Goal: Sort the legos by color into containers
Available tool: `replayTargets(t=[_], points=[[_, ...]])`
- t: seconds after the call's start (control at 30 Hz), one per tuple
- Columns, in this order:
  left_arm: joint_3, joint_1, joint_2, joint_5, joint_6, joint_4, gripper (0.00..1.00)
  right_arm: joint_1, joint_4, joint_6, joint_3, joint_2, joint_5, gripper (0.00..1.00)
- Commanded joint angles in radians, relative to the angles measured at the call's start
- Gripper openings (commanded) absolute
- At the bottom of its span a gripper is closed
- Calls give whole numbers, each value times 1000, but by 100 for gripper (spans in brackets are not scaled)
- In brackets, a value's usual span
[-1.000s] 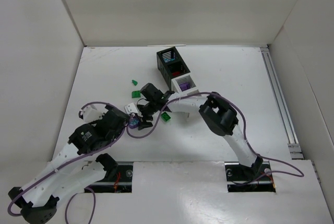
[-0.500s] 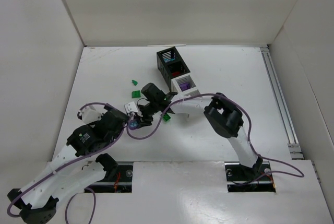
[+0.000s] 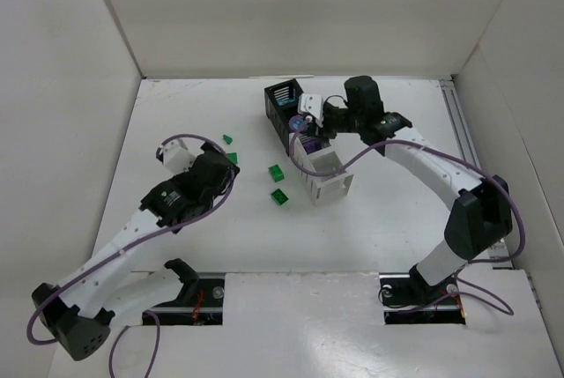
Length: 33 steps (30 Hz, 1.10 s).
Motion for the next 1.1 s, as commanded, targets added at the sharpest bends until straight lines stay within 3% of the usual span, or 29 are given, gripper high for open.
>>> replayTargets(t=[0.0,0.17,0.33,0.4,0.73,0.9,0.97,1.07], points=[[62,67,88,48,179,165,100,-45,-187,-100,25,-7,67,27],[66,242,179,218,332,291,100,-87,-322,-190,47,11,110,31],[85,260,273,228,366,322,100,-110,-322,-192,73,20,176,38],[97,260,325,237,375,331,100,-110,-322,-192,85,35,166,47],[131,297,468,288,404,383,100,-110,-304,-180,132,94,106,54],[122,317,487,321,433,426,100,-87,-325,-180,142,94,126,80],[122,317,507,331,447,440,100,-77,-325,-180,142,80,126,100],[122,317,544,340,466,449,100,-77,-314,-168,123,34,135,100]])
